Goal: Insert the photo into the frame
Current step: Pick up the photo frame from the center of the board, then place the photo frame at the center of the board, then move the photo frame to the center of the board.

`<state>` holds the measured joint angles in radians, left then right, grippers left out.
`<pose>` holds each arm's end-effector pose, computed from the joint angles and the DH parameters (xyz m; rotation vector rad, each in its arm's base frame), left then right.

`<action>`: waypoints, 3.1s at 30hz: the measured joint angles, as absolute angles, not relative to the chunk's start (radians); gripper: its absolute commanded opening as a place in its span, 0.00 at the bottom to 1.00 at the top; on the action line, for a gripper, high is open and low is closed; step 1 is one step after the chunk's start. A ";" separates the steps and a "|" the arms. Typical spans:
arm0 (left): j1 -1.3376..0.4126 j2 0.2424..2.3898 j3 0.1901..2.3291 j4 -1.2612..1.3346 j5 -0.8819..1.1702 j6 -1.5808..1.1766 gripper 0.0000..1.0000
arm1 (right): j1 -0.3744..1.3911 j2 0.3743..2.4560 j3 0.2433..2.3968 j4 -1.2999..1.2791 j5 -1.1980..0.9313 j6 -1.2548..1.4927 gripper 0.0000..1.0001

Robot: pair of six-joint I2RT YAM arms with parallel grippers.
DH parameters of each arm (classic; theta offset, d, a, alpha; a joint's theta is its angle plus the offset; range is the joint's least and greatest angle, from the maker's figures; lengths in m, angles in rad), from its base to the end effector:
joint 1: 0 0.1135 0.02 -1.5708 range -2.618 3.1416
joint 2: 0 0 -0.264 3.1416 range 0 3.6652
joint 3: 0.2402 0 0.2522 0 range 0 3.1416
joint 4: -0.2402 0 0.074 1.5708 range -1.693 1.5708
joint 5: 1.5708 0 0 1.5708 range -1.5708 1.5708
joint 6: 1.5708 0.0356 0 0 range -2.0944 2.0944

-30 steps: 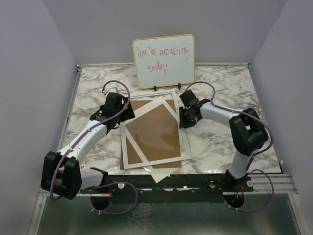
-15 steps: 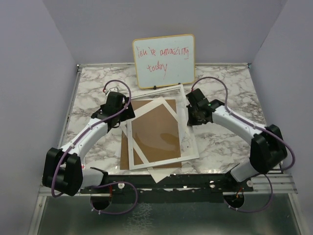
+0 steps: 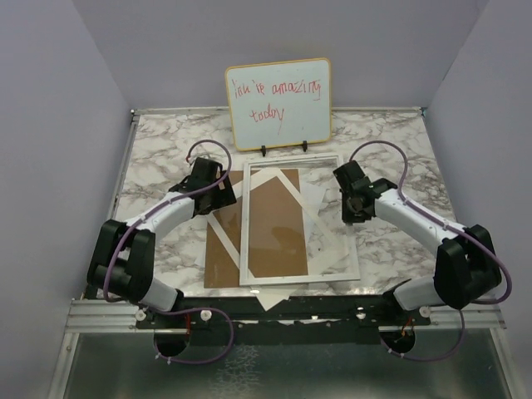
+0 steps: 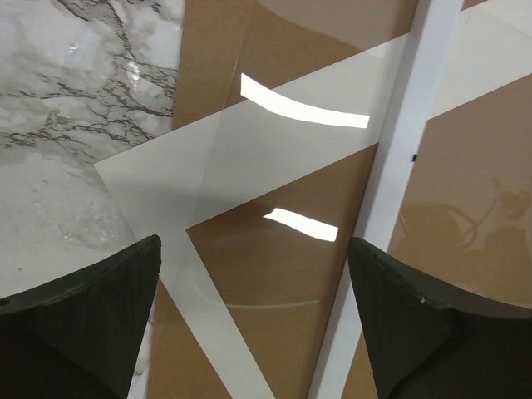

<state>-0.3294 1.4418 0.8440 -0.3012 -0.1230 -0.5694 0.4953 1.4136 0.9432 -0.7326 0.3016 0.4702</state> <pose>0.2761 -0.0898 0.2015 -0.3491 2.4507 -0.2381 0.2365 0.1157 0.2159 0.0421 2.6767 -0.1291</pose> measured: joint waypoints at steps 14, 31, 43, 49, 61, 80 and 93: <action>-0.329 1.641 0.900 -0.193 0.014 -0.588 0.64 | 0.304 1.568 1.014 -0.734 0.396 0.359 0.01; -0.334 1.649 0.892 -0.193 -0.084 -0.653 0.57 | 0.187 1.687 1.011 -0.722 0.804 0.286 0.08; -0.337 1.665 0.935 -0.247 -0.086 -0.654 0.66 | 0.147 1.631 1.003 -0.745 0.839 0.314 0.44; -0.342 1.660 0.942 -0.263 -0.086 -0.637 0.75 | 0.147 1.422 1.088 -0.741 0.474 0.345 0.52; -0.334 1.638 0.942 -0.328 -0.094 -0.580 0.81 | 0.236 1.369 1.021 -0.529 -0.144 0.510 0.57; -0.333 1.587 0.907 -0.374 -0.095 -0.557 0.78 | 0.503 1.758 1.144 -0.517 -0.087 0.547 0.55; -0.333 1.572 0.878 -0.392 -0.102 -0.569 0.77 | 0.525 1.793 1.147 -0.568 0.078 0.532 0.25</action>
<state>-0.3332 1.5719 0.8776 -0.3916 -0.1017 -0.5694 0.5247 1.7931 1.1473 -0.5678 0.0780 0.5320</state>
